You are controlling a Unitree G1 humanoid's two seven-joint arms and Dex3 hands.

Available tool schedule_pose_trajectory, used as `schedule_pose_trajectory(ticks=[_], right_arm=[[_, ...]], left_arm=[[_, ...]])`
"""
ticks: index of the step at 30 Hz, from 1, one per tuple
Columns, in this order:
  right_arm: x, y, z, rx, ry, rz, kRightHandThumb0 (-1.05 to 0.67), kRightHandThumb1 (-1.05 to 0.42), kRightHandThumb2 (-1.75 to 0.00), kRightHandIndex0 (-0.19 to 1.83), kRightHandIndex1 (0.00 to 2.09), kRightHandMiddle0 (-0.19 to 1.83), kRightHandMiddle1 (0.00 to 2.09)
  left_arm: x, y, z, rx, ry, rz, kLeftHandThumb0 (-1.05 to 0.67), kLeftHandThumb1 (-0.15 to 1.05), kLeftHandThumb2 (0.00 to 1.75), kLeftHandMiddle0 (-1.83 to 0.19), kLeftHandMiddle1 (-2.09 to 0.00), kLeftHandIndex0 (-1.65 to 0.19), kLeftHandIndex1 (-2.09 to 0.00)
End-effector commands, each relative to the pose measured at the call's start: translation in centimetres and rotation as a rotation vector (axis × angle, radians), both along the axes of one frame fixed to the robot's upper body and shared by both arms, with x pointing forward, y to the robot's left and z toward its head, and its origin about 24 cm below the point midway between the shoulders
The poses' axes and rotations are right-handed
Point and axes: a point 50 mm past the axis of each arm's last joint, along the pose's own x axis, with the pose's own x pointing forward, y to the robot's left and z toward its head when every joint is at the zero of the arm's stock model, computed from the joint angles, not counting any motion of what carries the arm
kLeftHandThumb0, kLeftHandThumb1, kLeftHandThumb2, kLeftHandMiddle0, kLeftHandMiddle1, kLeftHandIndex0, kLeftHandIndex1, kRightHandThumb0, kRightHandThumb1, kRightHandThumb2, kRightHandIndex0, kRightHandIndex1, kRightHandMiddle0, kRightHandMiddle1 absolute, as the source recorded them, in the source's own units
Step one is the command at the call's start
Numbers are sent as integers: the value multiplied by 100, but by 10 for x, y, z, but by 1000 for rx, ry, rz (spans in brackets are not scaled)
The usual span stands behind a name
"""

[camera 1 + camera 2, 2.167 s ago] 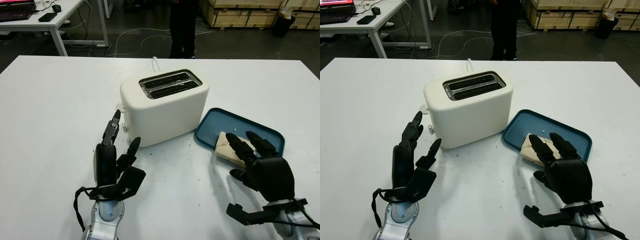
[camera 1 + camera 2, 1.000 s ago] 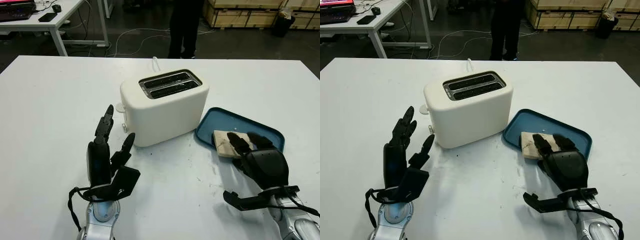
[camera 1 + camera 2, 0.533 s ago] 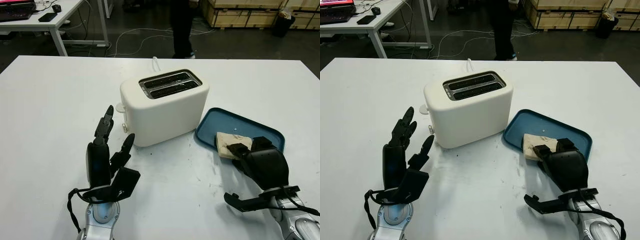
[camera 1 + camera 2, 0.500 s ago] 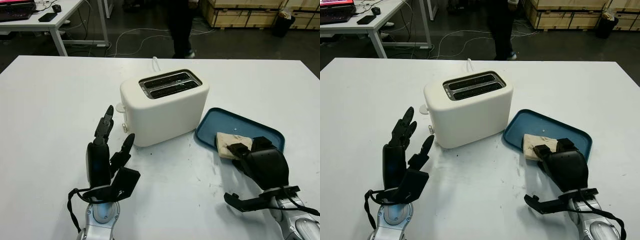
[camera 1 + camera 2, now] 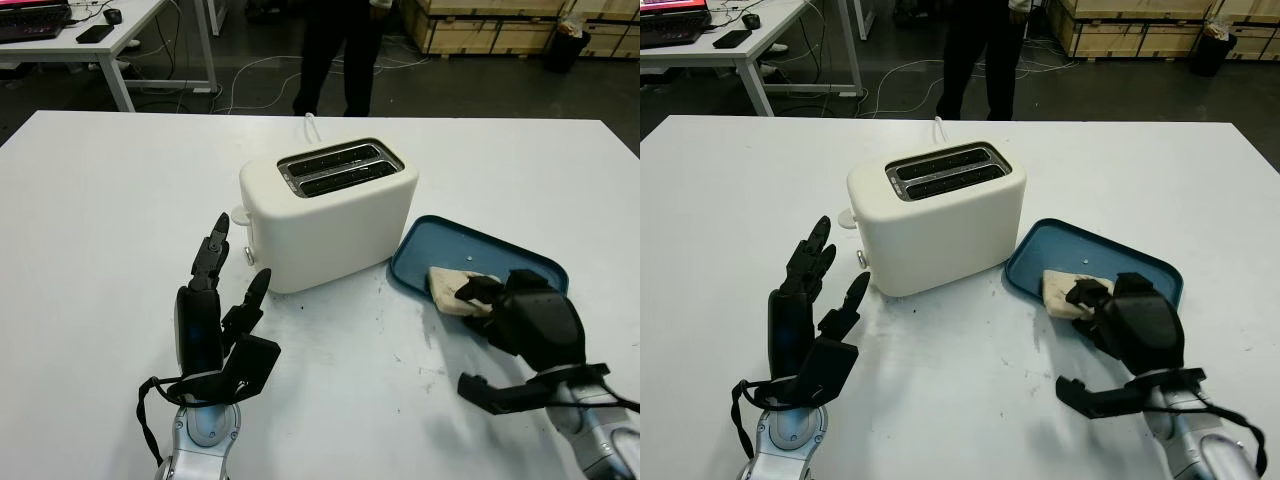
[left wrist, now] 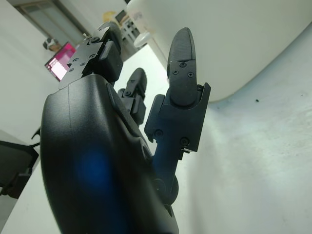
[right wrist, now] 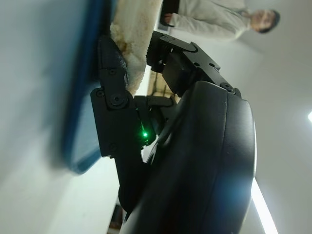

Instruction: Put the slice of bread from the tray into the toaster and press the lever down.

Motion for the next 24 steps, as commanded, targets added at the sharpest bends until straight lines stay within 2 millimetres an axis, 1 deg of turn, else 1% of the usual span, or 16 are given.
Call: schedule_pose_trajectory(ticks=[1, 5, 8, 10, 15, 21, 24], right_arm=[[7, -6, 9, 30, -22, 14, -46, -92, -21, 67, 175, 57, 152], [12, -10, 19, 67, -18, 41, -46, -92, -26, 69, 175, 54, 159], [16, -12, 27, 74, 2, 63, -44, -92, -27, 67, 175, 47, 170], [18, -14, 33, 75, 11, 72, -44, -92, -29, 67, 175, 45, 174], [23, -17, 47, 17, 37, 84, -45, -92, -33, 64, 175, 44, 174], [32, -22, 62, -10, 22, 103, -35, -92, -35, 59, 175, 42, 175], [37, -24, 71, -4, 5, 113, -33, -92, -41, 54, 175, 39, 175]], left_arm=[[2, -4, 3, -27, -21, 4, -50, 92, 32, -43, -8, -33, 0], [1, -3, 4, -23, -17, 10, -51, 92, 32, -44, -8, -34, -1], [0, -3, 3, -26, -23, 7, -49, 92, 31, -43, -7, -34, 0], [0, -3, 3, -26, -24, 7, -50, 92, 32, -43, -7, -34, 0], [0, -4, 3, -22, -18, 6, -51, 92, 32, -44, -7, -34, 0], [1, -5, 3, -29, -20, -3, -51, 92, 32, -43, -6, -33, 0], [2, -5, 2, -13, -20, -2, -50, 92, 32, -44, -6, -33, 0]])
